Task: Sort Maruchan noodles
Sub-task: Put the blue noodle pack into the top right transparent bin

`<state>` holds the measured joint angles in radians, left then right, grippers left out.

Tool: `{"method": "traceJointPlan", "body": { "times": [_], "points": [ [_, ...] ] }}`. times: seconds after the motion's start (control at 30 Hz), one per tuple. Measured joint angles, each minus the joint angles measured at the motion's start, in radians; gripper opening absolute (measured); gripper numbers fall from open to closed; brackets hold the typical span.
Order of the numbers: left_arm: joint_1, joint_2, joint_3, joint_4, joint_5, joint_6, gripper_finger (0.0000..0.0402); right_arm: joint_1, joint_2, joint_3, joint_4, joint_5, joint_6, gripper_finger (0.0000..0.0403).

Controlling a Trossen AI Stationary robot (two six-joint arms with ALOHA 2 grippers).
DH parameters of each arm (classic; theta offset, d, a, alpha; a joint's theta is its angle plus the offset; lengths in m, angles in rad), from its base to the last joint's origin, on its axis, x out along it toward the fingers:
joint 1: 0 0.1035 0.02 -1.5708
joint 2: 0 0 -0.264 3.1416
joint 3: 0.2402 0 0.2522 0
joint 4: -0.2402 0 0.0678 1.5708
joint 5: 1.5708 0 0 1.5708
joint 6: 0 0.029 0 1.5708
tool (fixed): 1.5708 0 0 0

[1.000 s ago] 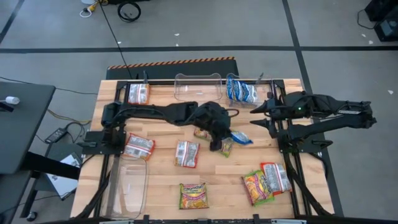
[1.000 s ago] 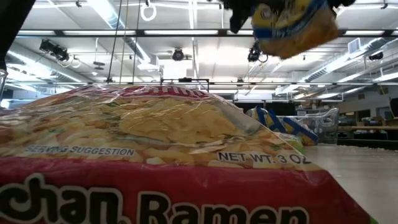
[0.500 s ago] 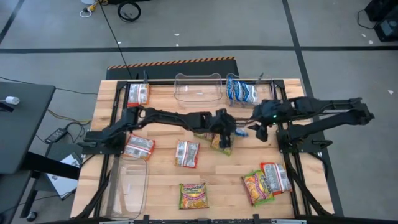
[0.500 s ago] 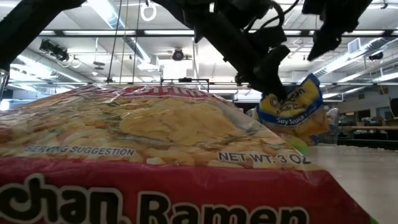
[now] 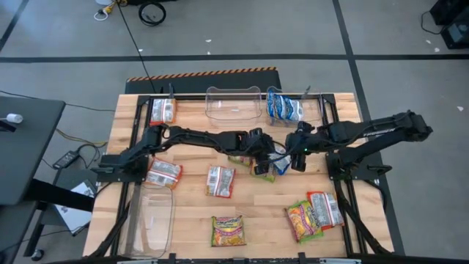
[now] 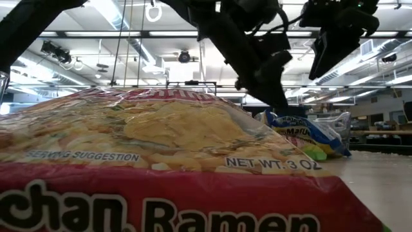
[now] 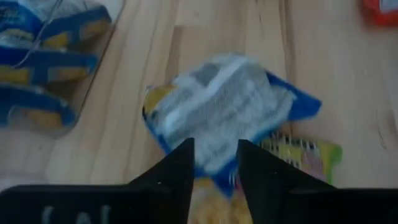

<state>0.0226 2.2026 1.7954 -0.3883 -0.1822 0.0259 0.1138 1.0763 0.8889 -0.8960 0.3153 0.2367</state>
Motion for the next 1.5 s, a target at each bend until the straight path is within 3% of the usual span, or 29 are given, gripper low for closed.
{"method": "traceJointPlan", "body": {
  "times": [0.13, 0.33, 0.5, 0.63, 0.83, 0.97, 1.13, 1.27, 1.4, 1.5],
  "points": [
    [0.008, -0.095, 0.001, -0.225, -0.03, 0.035, 0.0161, 0.073, 0.036, -0.052, 0.03, -0.002, 0.105, 0.021],
    [0.036, -0.231, 0.0, -0.616, -0.12, 0.037, 0.0171, 0.18, 0.152, -0.114, 0.24, -0.001, 0.291, 0.0218],
    [0.076, -0.347, 0.0, -0.776, -0.166, -0.025, 0.0172, 0.248, 0.325, -0.024, 0.178, 0.165, 0.352, 0.0217],
    [0.095, -0.446, 0.0, -0.83, -0.222, -0.089, 0.0172, 0.258, 0.457, 0.04, 0.074, 0.289, 0.484, 0.0217],
    [0.099, -0.612, 0.0, -0.82, -0.304, -0.096, 0.0172, 0.236, 0.566, 0.06, 0.04, 0.272, 0.601, 0.0204],
    [0.099, -0.71, 0.0, -0.818, -0.351, -0.11, 0.0172, 0.225, 0.573, 0.061, 0.038, 0.256, 0.672, 0.0164],
    [0.098, -0.816, 0.0, -0.813, -0.475, -0.17, 0.0172, 0.202, 0.552, 0.061, 0.027, 0.194, 0.73, 0.0083],
    [0.091, -0.883, 0.0, -0.767, -0.419, -0.115, 0.0172, 0.175, 0.509, 0.06, 0.018, 0.157, 0.775, 0.0012],
    [0.079, -0.927, 0.0, -0.719, -0.271, -0.084, 0.0172, 0.126, 0.392, 0.06, 0.011, 0.135, 0.791, 0.0008],
    [0.052, -0.948, 0.0, -0.686, -0.217, -0.077, 0.0172, 0.074, 0.269, 0.06, 0.009, 0.132, 0.764, 0.0007]
  ]
}}
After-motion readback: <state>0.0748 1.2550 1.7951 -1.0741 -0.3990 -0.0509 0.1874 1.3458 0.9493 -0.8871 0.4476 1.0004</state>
